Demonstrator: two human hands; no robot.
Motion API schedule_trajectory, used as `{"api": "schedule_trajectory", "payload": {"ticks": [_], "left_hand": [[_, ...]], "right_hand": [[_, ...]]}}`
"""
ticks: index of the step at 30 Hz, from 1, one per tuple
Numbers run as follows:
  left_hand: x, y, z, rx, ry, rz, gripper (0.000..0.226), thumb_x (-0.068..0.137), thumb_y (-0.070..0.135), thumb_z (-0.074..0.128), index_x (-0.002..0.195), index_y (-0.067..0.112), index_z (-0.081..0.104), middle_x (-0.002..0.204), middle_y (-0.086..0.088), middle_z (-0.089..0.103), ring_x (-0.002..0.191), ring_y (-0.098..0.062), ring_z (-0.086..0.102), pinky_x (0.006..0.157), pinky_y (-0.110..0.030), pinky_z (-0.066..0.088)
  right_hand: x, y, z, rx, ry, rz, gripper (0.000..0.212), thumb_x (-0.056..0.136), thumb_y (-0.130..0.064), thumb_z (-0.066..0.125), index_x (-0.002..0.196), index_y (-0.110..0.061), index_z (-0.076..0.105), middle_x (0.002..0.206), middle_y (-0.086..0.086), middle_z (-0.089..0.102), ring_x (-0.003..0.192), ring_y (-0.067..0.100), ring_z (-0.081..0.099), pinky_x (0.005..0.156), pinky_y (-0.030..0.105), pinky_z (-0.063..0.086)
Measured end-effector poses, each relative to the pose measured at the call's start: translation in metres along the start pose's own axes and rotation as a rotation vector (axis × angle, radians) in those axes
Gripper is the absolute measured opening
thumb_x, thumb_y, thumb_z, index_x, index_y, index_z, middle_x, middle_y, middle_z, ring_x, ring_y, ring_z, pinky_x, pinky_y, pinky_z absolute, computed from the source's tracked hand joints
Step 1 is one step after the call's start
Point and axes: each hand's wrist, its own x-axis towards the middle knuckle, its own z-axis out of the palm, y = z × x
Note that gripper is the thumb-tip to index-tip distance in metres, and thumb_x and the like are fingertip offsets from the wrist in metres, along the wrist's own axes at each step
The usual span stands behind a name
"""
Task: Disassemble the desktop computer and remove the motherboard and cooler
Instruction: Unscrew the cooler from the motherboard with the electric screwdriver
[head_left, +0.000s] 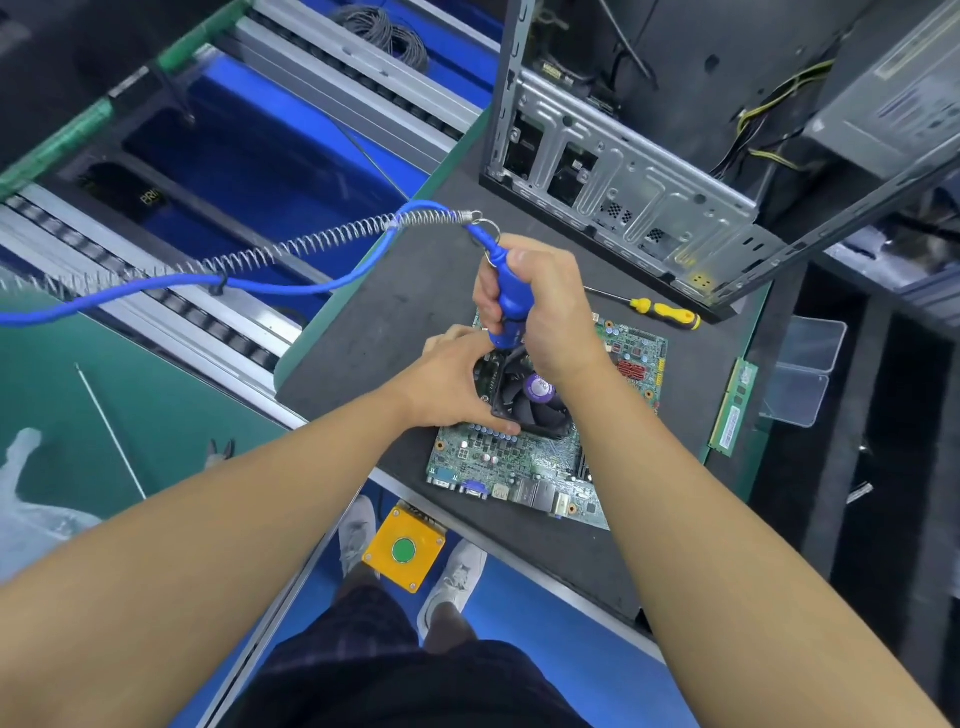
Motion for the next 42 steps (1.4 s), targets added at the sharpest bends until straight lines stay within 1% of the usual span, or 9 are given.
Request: {"api": "schedule_trajectory", "payload": {"ticks": [6,11,19,24,29,32,35,39,42], "left_hand": [[0.001,-0.001,-0.002,-0.036,-0.023,-0.025,0.09,0.053,0.058,0.09,0.128,0.056,0.04,0.117,0.015,0.041,0.109,0.001,0.023,0.096,-0.029,0.026],[0.001,0.006,-0.005,-0.052,-0.062,0.004,0.093,0.051,0.062,0.088,0.127,0.058,0.034,0.105,0.044,0.033,0.121,-0.008,0.032,0.097,-0.032,0.031],[0.001,0.004,0.0,-0.094,-0.061,0.006,0.091,0.054,0.056,0.09,0.128,0.053,0.038,0.116,0.027,0.042,0.129,-0.011,0.031,0.105,-0.034,0.033],[0.002,0.004,-0.001,-0.071,-0.06,-0.027,0.095,0.052,0.058,0.09,0.133,0.036,0.044,0.12,0.01,0.049,0.127,-0.013,0.033,0.101,-0.034,0.037],[-0.001,0.007,0.002,-0.074,-0.041,-0.052,0.101,0.049,0.063,0.087,0.135,0.052,0.035,0.112,0.029,0.036,0.128,-0.005,0.026,0.107,-0.035,0.03],[-0.002,0.006,-0.005,0.07,-0.086,-0.005,0.103,0.051,0.069,0.081,0.137,0.061,0.024,0.129,0.02,0.043,0.133,-0.007,0.026,0.103,-0.033,0.02],[0.003,0.015,-0.01,0.459,-0.076,0.129,0.121,0.05,0.079,0.066,0.151,0.048,0.007,0.15,0.009,0.033,0.138,-0.018,0.024,0.107,-0.039,0.017],[0.011,0.046,0.003,0.91,-0.02,0.261,0.129,0.048,0.095,0.04,0.155,0.025,0.02,0.154,0.001,0.033,0.138,-0.026,0.03,0.111,-0.052,0.019],[0.023,0.058,0.012,0.837,-0.121,0.287,0.109,0.061,0.077,0.064,0.148,0.019,0.032,0.14,0.0,0.047,0.128,-0.026,0.043,0.114,-0.046,0.024]], "right_hand": [[0.0,-0.001,-0.003,0.017,0.012,0.016,0.021,0.082,-0.02,0.038,0.066,-0.008,0.044,0.056,0.01,0.043,0.05,0.021,0.038,0.05,0.028,0.032],[0.001,-0.002,-0.004,0.007,0.018,-0.011,0.029,0.077,-0.028,0.042,0.064,-0.002,0.041,0.056,0.012,0.043,0.049,0.021,0.038,0.049,0.031,0.031],[-0.002,-0.005,-0.006,0.02,-0.031,-0.008,0.023,0.08,-0.028,0.042,0.065,-0.011,0.047,0.059,0.009,0.045,0.051,0.02,0.039,0.051,0.028,0.034],[-0.001,-0.012,-0.012,0.096,-0.02,-0.023,0.027,0.079,-0.032,0.045,0.067,-0.008,0.047,0.057,0.006,0.047,0.048,0.02,0.04,0.052,0.03,0.034],[-0.004,-0.028,-0.032,0.102,0.003,-0.093,0.027,0.082,-0.032,0.044,0.065,-0.014,0.052,0.056,0.005,0.049,0.047,0.022,0.041,0.052,0.033,0.034],[-0.013,-0.036,-0.05,0.103,0.065,-0.111,0.026,0.082,-0.033,0.044,0.064,-0.017,0.053,0.057,0.004,0.049,0.047,0.022,0.041,0.049,0.037,0.031],[-0.025,-0.041,-0.066,0.116,0.12,-0.119,0.026,0.083,-0.033,0.043,0.065,-0.016,0.052,0.056,0.004,0.049,0.047,0.022,0.04,0.051,0.034,0.033],[-0.037,-0.046,-0.071,0.106,0.164,-0.131,0.027,0.081,-0.034,0.044,0.063,-0.015,0.052,0.055,0.005,0.049,0.048,0.022,0.04,0.052,0.032,0.034],[-0.044,-0.05,-0.071,0.087,0.177,-0.118,0.027,0.078,-0.035,0.045,0.061,-0.015,0.052,0.055,0.006,0.048,0.048,0.021,0.039,0.051,0.03,0.034]]}}
